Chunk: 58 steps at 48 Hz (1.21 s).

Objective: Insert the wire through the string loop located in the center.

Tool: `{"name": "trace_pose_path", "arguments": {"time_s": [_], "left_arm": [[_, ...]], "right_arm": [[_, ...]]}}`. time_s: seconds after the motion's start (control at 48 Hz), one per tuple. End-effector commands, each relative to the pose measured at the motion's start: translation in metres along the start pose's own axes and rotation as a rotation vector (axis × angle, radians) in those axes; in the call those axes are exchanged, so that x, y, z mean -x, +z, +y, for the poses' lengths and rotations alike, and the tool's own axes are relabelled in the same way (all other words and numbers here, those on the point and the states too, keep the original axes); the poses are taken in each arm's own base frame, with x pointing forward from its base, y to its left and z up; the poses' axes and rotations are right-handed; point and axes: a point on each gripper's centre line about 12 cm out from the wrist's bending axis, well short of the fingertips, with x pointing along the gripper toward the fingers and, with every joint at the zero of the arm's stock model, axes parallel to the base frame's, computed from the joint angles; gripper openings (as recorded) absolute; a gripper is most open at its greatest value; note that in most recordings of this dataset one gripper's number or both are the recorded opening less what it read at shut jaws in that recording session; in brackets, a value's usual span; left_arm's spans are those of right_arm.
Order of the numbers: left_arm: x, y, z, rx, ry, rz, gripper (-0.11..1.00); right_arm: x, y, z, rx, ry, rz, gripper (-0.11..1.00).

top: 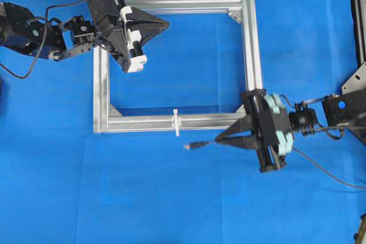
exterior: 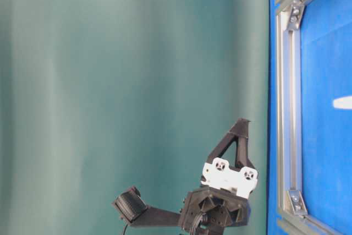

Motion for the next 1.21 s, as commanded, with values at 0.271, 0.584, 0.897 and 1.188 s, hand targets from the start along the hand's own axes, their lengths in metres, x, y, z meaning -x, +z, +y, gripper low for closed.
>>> {"name": "trace_pose_path", "arguments": {"time_s": [0.271,0.584,0.897,1.188], "left_arm": [[0.002,0.014,-0.001,0.001,-0.005,-0.041,0.0],[0.002,0.014,-0.001,0.0,-0.005,-0.043,0.0],[0.002,0.014,-0.002,-0.001,-0.007,-0.043,0.0],[0.002,0.014,-0.001,0.0,-0.005,-0.043,0.0]], "right_arm": [[0.006,0.006,-0.036,-0.051,-0.104,-0.048,-0.03],[0.005,0.005,-0.038,-0.054,-0.109,-0.046,-0.03],[0.003,0.004,-0.039,-0.054,-0.11,-0.041,-0.03],[0.002,0.003,-0.039,-0.054,-0.11,-0.038,-0.03]]}}
